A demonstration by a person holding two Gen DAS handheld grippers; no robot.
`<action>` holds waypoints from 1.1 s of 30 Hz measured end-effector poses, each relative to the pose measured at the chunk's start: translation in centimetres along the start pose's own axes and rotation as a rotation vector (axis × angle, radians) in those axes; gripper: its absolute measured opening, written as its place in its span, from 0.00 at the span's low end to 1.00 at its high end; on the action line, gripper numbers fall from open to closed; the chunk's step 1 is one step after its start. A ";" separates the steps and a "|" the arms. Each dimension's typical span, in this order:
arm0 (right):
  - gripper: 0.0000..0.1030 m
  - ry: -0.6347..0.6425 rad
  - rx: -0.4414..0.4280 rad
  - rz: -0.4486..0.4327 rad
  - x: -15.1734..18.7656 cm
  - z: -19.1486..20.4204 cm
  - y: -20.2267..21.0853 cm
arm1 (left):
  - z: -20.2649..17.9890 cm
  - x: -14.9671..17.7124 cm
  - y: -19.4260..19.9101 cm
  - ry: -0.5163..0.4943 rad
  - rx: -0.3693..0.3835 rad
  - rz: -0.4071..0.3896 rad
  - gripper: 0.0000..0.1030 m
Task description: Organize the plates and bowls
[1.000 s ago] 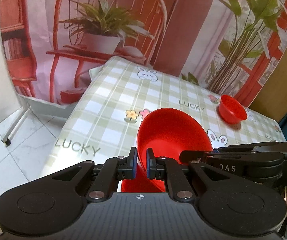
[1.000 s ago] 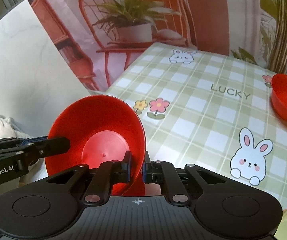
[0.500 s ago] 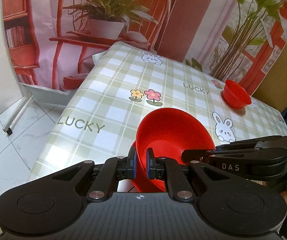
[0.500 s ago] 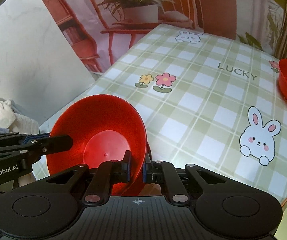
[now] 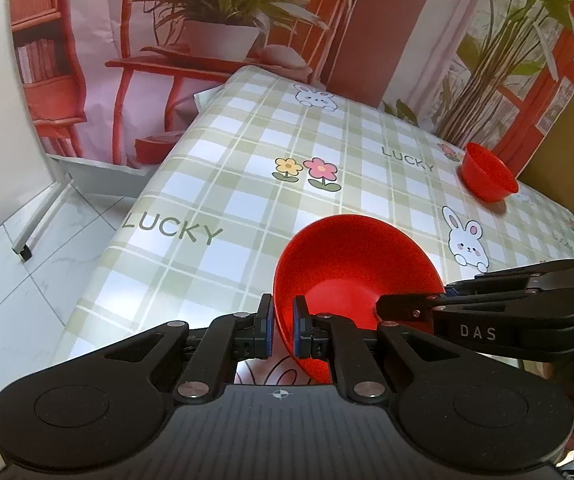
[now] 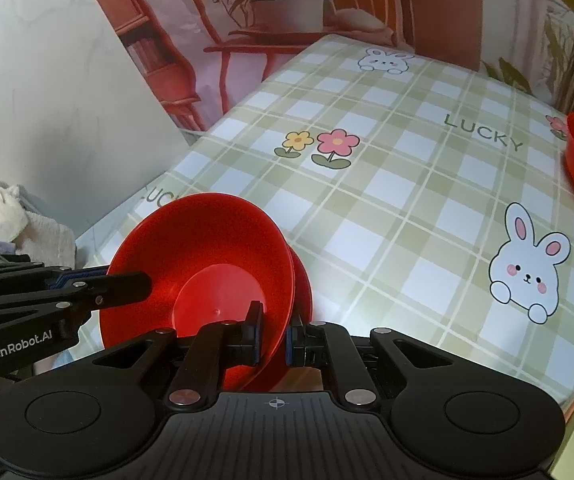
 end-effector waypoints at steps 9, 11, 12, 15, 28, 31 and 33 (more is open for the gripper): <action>0.10 0.023 0.004 0.004 0.0 0.1 0.0 | 0.3 -0.4 0.0 0.010 -0.009 -0.005 0.10; 0.12 0.033 0.001 0.001 0.0 0.3 0.2 | 0.3 -0.6 0.0 0.010 -0.013 -0.013 0.10; 0.13 0.039 0.002 0.000 0.0 0.3 0.3 | 0.4 -0.7 0.1 0.009 -0.016 -0.018 0.10; 0.14 0.052 0.004 -0.004 -0.1 0.5 0.6 | 0.4 -0.9 0.2 0.005 -0.026 -0.027 0.10; 0.16 0.054 0.007 -0.020 -0.3 -0.1 1.8 | 0.0 -2.4 0.9 0.010 -0.013 -0.071 0.11; 0.17 0.054 0.009 -0.024 -0.4 -0.2 2.0 | -0.2 -2.3 0.8 0.005 -0.009 -0.071 0.11; 0.17 0.058 0.011 -0.028 -0.4 -0.3 2.2 | -0.2 -2.3 0.6 0.001 -0.010 -0.067 0.11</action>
Point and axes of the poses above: each gripper's, at about its wrist camera, not at the fingertips, and y roughly against the way its jaws point, z to its left, x to its underside, the point moved 7 cm from there along -y, roughly the way its jaws point, and after that the axes turned 7 degrees about -x, right-handed, at the moved point
